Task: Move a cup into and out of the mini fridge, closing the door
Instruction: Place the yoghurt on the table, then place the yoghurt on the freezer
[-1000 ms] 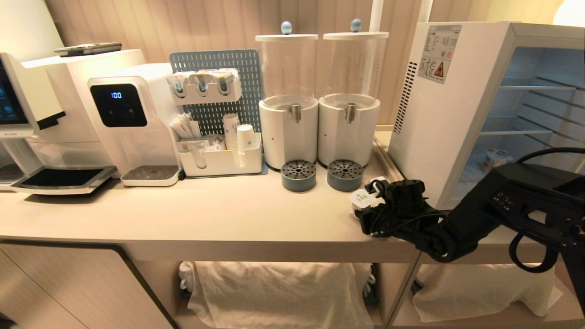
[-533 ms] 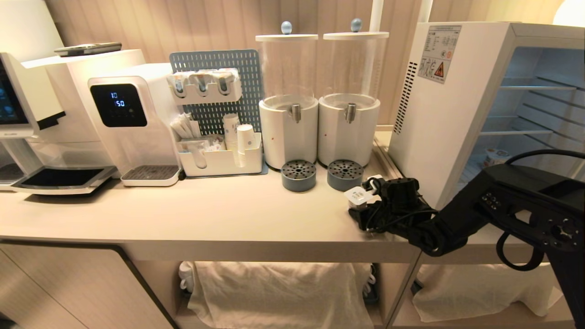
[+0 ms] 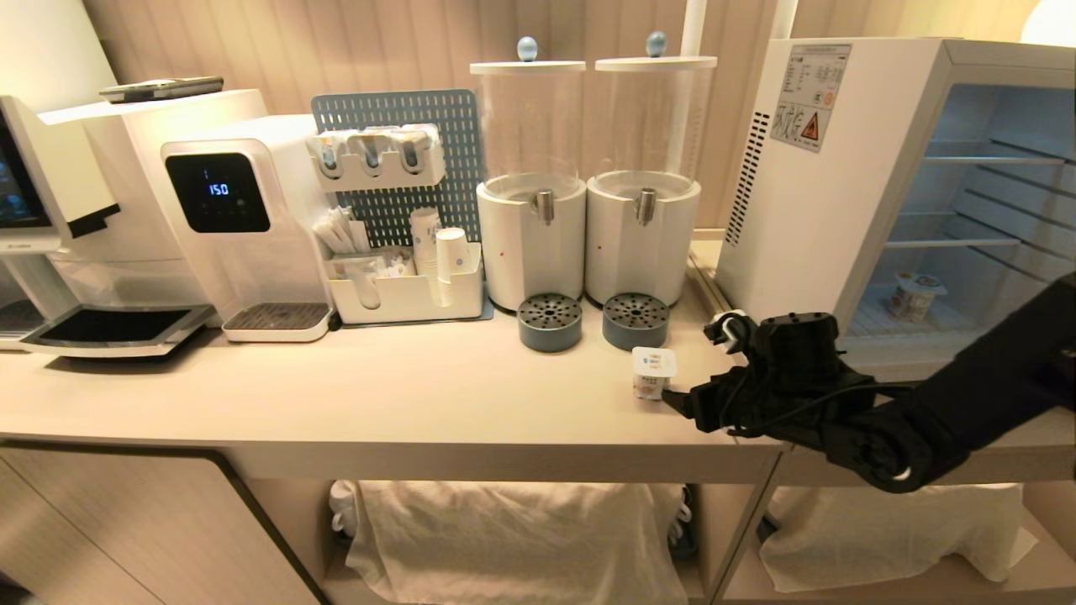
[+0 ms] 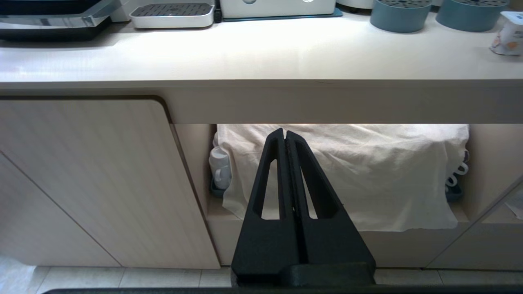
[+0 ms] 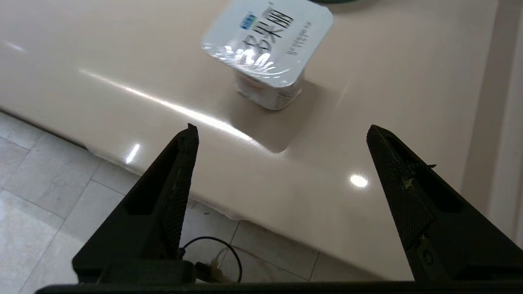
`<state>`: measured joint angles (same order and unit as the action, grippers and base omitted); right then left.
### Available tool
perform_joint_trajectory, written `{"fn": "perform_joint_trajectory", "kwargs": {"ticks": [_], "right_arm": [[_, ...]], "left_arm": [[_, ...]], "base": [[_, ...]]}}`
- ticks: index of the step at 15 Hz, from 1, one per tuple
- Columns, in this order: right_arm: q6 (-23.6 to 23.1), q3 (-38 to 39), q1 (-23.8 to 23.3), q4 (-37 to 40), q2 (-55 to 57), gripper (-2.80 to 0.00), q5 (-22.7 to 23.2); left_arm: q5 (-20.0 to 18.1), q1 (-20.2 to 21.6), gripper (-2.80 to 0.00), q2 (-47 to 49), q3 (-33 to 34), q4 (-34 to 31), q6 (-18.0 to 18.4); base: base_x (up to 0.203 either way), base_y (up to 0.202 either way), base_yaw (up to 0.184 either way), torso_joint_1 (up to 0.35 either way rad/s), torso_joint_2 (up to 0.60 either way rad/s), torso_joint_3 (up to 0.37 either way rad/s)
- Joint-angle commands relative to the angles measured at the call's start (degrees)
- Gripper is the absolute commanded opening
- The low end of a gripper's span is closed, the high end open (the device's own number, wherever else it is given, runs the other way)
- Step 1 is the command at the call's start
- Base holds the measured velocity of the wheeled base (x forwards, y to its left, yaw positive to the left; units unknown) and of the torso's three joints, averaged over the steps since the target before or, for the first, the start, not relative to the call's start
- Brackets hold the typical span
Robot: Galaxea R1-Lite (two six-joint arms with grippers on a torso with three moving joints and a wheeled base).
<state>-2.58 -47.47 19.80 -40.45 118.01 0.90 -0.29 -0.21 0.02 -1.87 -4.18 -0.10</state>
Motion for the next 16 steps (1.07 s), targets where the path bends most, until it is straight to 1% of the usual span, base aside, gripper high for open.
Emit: {"fn": "perform_joint_trajectory", "kwargs": {"ticks": [1,3,4,5,6,8,10,11,12,13,14,15,16], "right_arm": [[-0.04,5.67,0.76,-0.36,-13.70,0.00,-0.07],[-0.07,11.48,1.25,1.30,-24.42,0.00,-0.39],[-0.07,13.99,1.35,3.07,-31.01,-2.80,-1.09],[-0.05,15.69,1.44,5.71,-37.40,-2.80,-3.01],[0.00,16.84,1.57,9.76,-44.54,-2.80,-6.97],[0.08,17.36,2.35,20.38,-59.10,-2.80,-17.17],[0.15,16.48,2.50,35.06,-73.51,-2.80,-28.69],[0.11,16.36,0.53,40.97,-79.45,-2.80,-33.08],[-0.11,16.73,-2.98,45.75,-85.44,-2.80,-36.49],[-0.62,17.41,-5.91,49.22,-91.18,-2.80,-38.40],[-0.80,18.62,-8.07,52.28,-96.65,-2.80,-39.11],[0.69,19.93,-9.32,54.40,-100.17,-2.80,-39.80],[4.49,21.41,-10.67,57.85,-102.05,-2.80,-40.61]], "left_arm": [[0.03,0.03,-2.80,-0.02,0.02,-0.04,0.01],[0.03,0.03,-2.80,-0.02,0.02,-0.02,-0.08],[0.03,0.03,-2.80,-0.02,0.05,0.02,-0.08],[0.03,0.03,-2.80,-0.02,0.02,-0.04,-0.08],[0.03,0.03,-2.80,-0.02,0.02,0.05,-0.08],[0.03,0.03,-2.80,-0.02,0.02,0.04,0.01],[0.03,0.03,-2.80,-0.02,0.02,-0.02,0.01],[0.03,0.03,-2.80,-0.02,0.02,-0.04,0.01],[0.03,0.03,-2.80,-0.02,0.02,-0.04,0.01],[0.03,0.03,-2.80,-0.02,0.02,-0.04,0.01],[0.03,0.03,-2.80,-0.02,0.02,-0.04,0.01],[0.02,0.03,-2.80,-0.02,0.02,-0.04,0.01],[0.03,0.03,-2.80,-0.02,0.02,-0.02,0.01]], "base": [[0.000,0.000,0.000,0.000,0.00,0.000],[0.000,0.000,0.000,0.000,0.00,0.000],[0.000,0.000,0.000,0.000,0.00,0.000],[0.000,0.000,0.000,0.000,0.00,0.000],[0.000,0.000,0.000,0.000,0.00,0.000],[0.000,0.000,0.000,0.000,0.00,0.000],[0.000,0.000,0.000,0.000,0.00,0.000],[0.000,0.000,0.000,0.000,0.00,0.000],[0.000,0.000,0.000,0.000,0.00,0.000],[0.000,0.000,0.000,0.000,0.00,0.000],[0.000,0.000,0.000,0.000,0.00,0.000],[0.000,0.000,0.000,0.000,0.00,0.000],[0.000,0.000,0.000,0.000,0.00,0.000]]}}
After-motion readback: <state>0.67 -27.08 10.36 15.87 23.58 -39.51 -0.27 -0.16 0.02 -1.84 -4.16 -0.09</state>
